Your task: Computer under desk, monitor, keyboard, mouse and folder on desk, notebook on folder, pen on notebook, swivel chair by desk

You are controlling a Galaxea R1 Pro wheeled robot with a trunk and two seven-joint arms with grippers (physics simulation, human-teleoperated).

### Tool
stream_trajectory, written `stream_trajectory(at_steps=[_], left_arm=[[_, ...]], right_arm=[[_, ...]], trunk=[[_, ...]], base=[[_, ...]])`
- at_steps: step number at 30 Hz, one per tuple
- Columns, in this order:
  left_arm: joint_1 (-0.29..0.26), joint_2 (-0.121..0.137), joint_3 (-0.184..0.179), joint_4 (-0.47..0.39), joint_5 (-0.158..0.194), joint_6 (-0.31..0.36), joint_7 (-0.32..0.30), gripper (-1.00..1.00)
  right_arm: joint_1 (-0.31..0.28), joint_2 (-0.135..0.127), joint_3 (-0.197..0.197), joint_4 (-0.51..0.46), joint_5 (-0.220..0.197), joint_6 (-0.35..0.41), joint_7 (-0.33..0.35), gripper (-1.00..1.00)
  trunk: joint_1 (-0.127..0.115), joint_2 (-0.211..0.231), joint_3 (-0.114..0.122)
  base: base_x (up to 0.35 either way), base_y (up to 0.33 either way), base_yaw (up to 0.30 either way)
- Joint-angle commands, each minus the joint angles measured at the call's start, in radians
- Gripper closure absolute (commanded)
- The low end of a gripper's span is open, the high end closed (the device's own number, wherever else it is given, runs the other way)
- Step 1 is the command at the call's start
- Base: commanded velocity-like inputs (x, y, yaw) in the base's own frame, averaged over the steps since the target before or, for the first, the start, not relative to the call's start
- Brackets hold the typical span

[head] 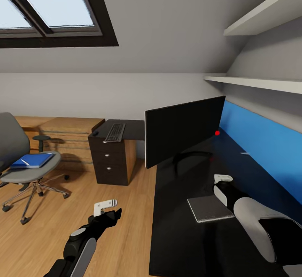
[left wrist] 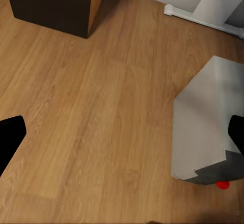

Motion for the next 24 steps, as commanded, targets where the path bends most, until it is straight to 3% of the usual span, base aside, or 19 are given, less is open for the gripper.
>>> stream_trajectory(at_steps=[1, 13, 24], left_arm=[[-0.001, 0.0, -0.001, -0.001, 0.011, 0.003, 0.009, -1.0], [-0.001, -0.001, -0.003, -0.003, 0.011, 0.003, 0.009, -1.0], [-0.001, -0.003, -0.003, -0.006, 0.011, 0.003, 0.009, -1.0]], right_arm=[[0.0, 0.0, 0.008, -0.002, -0.01, 0.006, -0.004, -1.0], [0.0, 0.0, 0.009, -0.002, -0.011, 0.007, -0.004, -1.0], [0.0, 0.0, 0.008, -0.001, -0.011, 0.007, -0.003, -1.0]], trunk=[[0.0, -0.001, -0.001], [0.0, -0.001, -0.001], [0.042, -0.078, -0.036]], base=[[0.043, 0.0, 0.0], [0.007, 0.0, 0.0], [0.0, 0.0, 0.0]])
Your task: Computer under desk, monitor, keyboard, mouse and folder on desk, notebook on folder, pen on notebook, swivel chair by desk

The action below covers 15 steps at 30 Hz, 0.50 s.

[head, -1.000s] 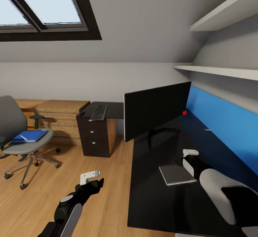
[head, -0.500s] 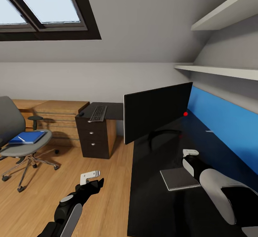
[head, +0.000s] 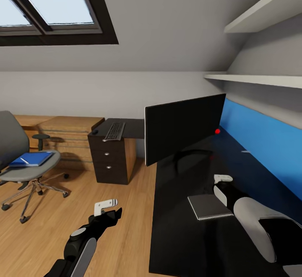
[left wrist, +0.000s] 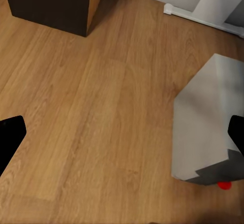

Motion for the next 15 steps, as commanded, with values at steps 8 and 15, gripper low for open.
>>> stream_trajectory(at_steps=[8, 15], left_arm=[[-0.001, 0.001, 0.001, -0.002, 0.011, 0.003, 0.009, -1.0], [-0.001, 0.002, 0.002, -0.002, 0.01, 0.003, 0.009, -1.0]], right_arm=[[0.0, -0.001, 0.008, -0.002, -0.01, 0.006, -0.004, -1.0], [0.0, -0.001, 0.008, -0.002, -0.009, 0.006, -0.004, -1.0]], trunk=[[0.004, -0.008, -0.004], [0.004, -0.008, -0.004]], base=[[0.0, 0.0, 0.0], [0.0, 0.0, 0.0]])
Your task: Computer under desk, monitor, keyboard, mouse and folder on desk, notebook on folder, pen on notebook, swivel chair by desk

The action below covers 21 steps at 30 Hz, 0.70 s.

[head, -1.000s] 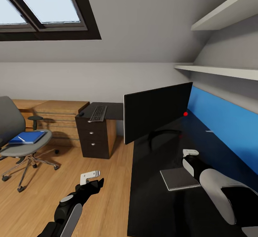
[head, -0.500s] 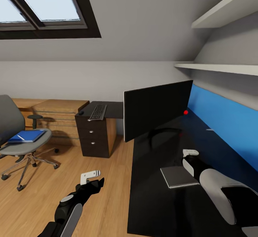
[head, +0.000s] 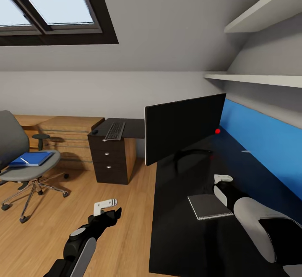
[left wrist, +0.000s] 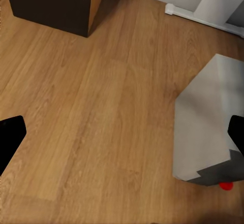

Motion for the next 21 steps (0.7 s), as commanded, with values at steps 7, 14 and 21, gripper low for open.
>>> stream_trajectory(at_steps=[7, 14, 21], left_arm=[[-0.001, 0.003, 0.017, -0.001, 0.011, 0.003, 0.009, -1.0], [-0.001, 0.003, 0.046, -0.022, 0.012, 0.003, 0.007, -1.0], [-0.001, 0.003, 0.059, -0.038, 0.071, 0.003, 0.007, -1.0]], right_arm=[[0.0, 0.0, 0.008, 0.0, -0.01, 0.006, -0.004, -1.0], [0.0, 0.0, 0.008, 0.002, -0.01, 0.006, -0.004, -1.0], [0.0, 0.0, 0.008, 0.002, -0.011, 0.006, -0.004, -1.0]], trunk=[[0.0, -0.001, -0.001], [0.0, -0.001, -0.001], [0.008, -0.015, -0.007]], base=[[0.0, 0.0, 0.0], [0.0, 0.0, 0.0], [0.0, 0.0, 0.0]])
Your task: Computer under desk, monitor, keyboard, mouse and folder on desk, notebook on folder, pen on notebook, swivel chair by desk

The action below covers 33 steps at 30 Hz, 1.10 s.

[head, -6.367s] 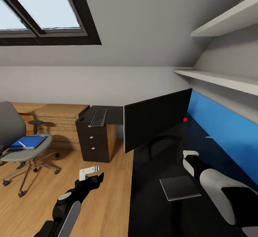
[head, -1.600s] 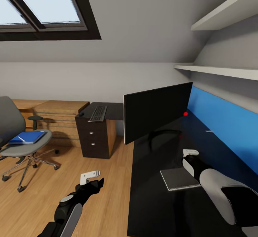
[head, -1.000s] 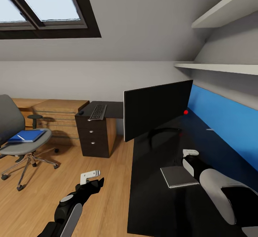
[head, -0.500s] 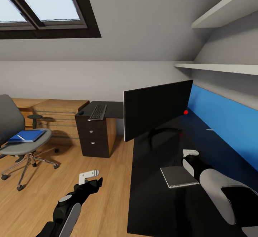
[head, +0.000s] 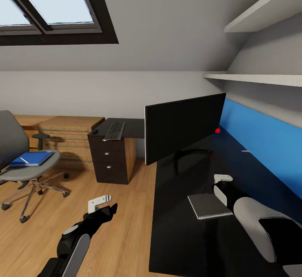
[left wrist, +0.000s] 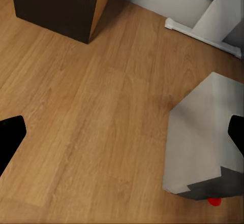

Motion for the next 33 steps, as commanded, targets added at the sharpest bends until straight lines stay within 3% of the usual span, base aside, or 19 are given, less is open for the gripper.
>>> stream_trajectory(at_steps=[1, 19, 33], left_arm=[[-0.001, 0.0, 0.0, -0.002, 0.02, 0.003, 0.009, -1.0], [-0.001, 0.002, 0.004, 0.003, 0.035, 0.004, 0.009, -1.0], [-0.001, 0.002, 0.004, 0.003, 0.034, 0.003, 0.009, -1.0]], right_arm=[[0.001, -0.001, 0.011, 0.003, -0.007, 0.01, -0.004, -1.0], [0.001, -0.001, 0.011, 0.003, -0.007, 0.01, -0.004, -1.0], [0.001, -0.001, 0.012, 0.004, -0.007, 0.01, -0.004, -1.0]], trunk=[[0.0, 0.0, -0.001], [0.0, 0.0, -0.001], [0.0, 0.0, -0.001]], base=[[0.0, 0.0, 0.0], [-0.003, 0.0, 0.0], [-0.104, 0.0, 0.0]])
